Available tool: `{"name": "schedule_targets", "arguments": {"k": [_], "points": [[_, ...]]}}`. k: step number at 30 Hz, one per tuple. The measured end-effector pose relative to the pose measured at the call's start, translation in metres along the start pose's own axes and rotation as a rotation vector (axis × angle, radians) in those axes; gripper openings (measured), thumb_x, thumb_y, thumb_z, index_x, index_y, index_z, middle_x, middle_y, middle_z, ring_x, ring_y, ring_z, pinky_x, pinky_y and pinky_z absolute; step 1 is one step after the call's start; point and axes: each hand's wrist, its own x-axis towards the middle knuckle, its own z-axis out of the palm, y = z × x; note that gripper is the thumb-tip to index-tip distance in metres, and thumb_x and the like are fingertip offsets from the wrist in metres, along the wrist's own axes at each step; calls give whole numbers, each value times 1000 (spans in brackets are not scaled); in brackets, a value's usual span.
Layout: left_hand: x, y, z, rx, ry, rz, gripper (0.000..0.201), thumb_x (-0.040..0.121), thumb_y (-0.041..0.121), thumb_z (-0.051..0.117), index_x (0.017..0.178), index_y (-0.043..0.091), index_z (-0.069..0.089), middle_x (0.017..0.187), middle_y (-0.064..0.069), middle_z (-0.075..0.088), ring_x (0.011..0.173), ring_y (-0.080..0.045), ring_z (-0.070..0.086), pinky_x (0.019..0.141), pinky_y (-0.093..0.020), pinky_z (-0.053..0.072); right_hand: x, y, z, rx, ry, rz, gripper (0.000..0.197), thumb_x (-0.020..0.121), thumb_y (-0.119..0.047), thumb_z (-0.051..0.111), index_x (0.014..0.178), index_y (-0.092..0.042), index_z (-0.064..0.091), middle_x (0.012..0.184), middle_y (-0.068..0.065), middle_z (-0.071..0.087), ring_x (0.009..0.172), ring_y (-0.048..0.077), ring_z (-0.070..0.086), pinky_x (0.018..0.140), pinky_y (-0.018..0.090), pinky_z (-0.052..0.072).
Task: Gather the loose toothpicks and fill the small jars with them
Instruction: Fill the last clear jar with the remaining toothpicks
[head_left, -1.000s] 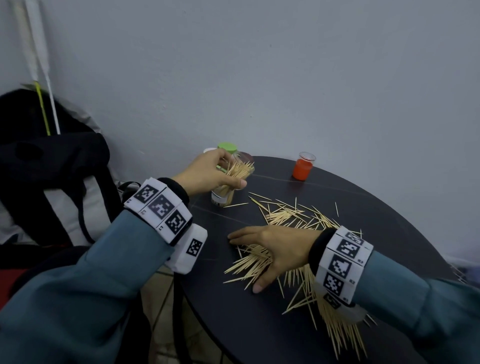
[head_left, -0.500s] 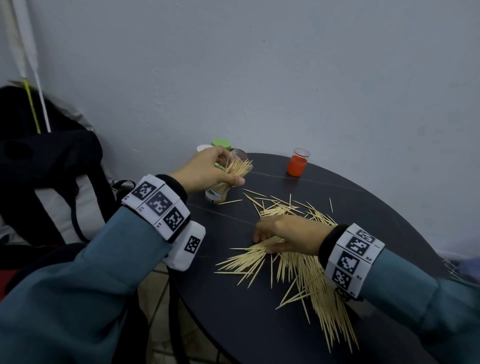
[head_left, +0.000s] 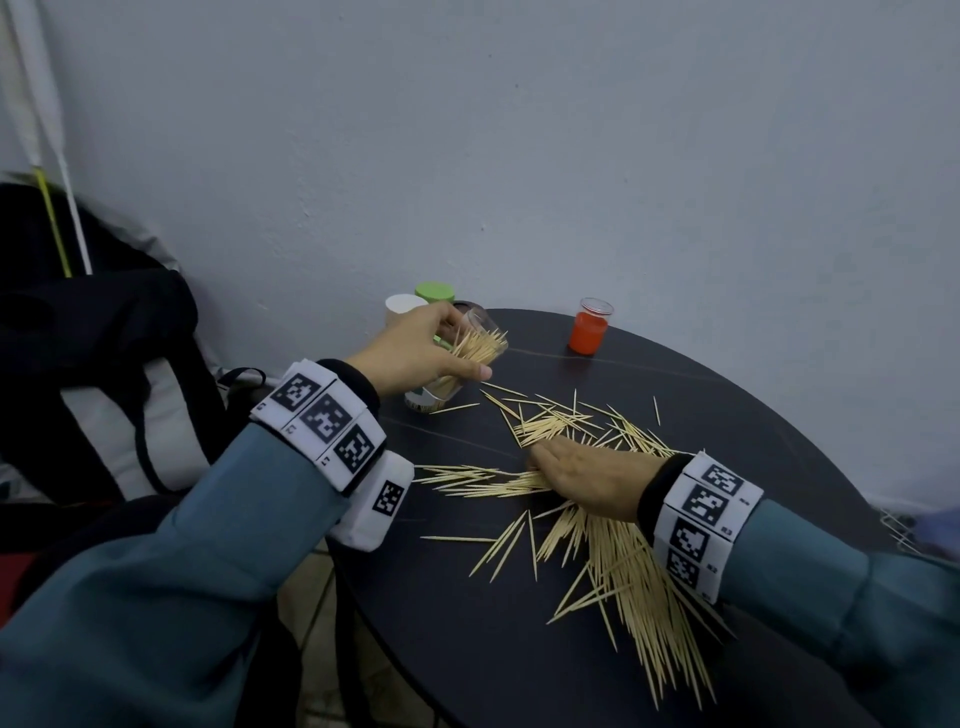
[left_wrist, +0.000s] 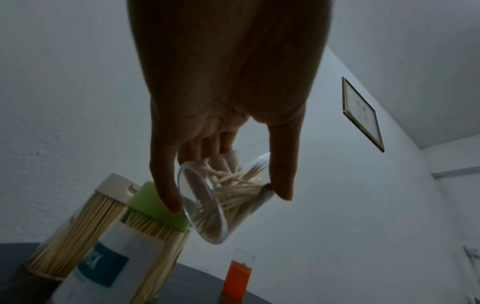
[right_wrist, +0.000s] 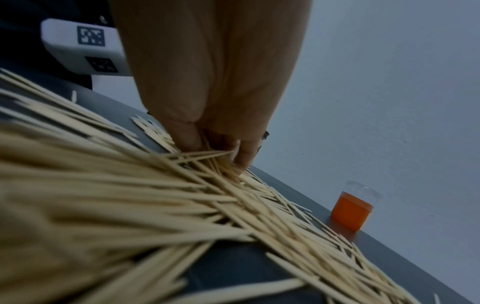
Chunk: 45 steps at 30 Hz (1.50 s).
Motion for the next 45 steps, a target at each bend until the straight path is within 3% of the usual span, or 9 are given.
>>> {"name": "schedule_targets", "arguments": {"k": [5, 10, 14, 16, 19, 22, 26, 33, 45], "points": [[1, 1, 2, -13, -20, -10, 46, 69, 23, 81, 105, 16, 52, 111, -7, 60, 97, -19, 58, 90, -36, 47, -2, -3, -4, 30, -48, 49, 32, 101, -7, 21, 131, -1, 31, 130, 13, 37, 119, 19, 38, 109, 36, 32], [3, 0, 5, -18, -18, 0, 40, 67, 25, 83, 91, 27, 52, 101, 0, 59, 95, -19, 58, 92, -39, 48, 3, 5, -4, 71, 15, 52, 39, 88, 13, 28, 123, -2, 34, 119, 6, 34, 112, 18, 40, 106, 34, 34], [4, 0, 10, -35, -27, 14, 39, 67, 21, 83, 90, 26, 52, 95, 1, 58, 92, -18, 57, 93, -41, 47, 0, 15, -9, 275, 16, 134, 32, 97, 1, 25, 127, -8, 29, 126, 8, 42, 118, 21, 43, 109, 35, 32], [5, 2, 14, -34, -42, 21, 39, 68, 20, 82, 94, 22, 53, 92, 5, 58, 90, -16, 57, 92, -37, 47, 0, 20, -11, 304, 44, 180, 26, 98, -1, 25, 123, -6, 29, 130, 16, 46, 112, 23, 48, 98, 31, 37], [4, 8, 19, -30, -64, 30, 41, 70, 21, 81, 99, 19, 52, 94, 5, 61, 92, -14, 58, 88, -30, 47, 2, 30, -14, 333, 181, 170, 16, 95, 3, 32, 98, -12, 30, 108, 15, 54, 81, 16, 45, 72, 27, 37], [3, 12, 24, -45, -89, 28, 43, 70, 21, 81, 102, 18, 53, 103, -2, 66, 99, -19, 62, 94, -34, 48, -2, 37, -24, 547, 367, 133, 13, 100, -4, 28, 107, -6, 39, 104, -1, 48, 87, 12, 47, 71, 20, 40], [4, 15, 34, -60, -117, 29, 43, 69, 18, 82, 100, 16, 53, 106, -7, 67, 102, -22, 63, 96, -41, 47, -4, 34, -46, 1088, 698, 33, 25, 103, -11, 17, 92, -14, 40, 77, -3, 40, 65, 8, 37, 59, 12, 37], [6, 15, 45, -98, -179, 43, 41, 66, 18, 84, 94, 20, 54, 105, -9, 69, 101, -25, 65, 96, -47, 47, 10, 19, -77, 1484, 1144, -169, 25, 103, -8, 19, 90, -20, 38, 74, -2, 44, 59, 5, 50, 70, 22, 43], [13, 15, 42, -188, -122, 75, 37, 69, 14, 81, 90, 20, 51, 92, -1, 66, 89, -16, 62, 95, -40, 48, 18, -11, -47, 1509, 883, -167, 23, 101, -22, 30, 108, -4, 44, 113, 1, 66, 100, 13, 61, 82, 19, 52]]}}
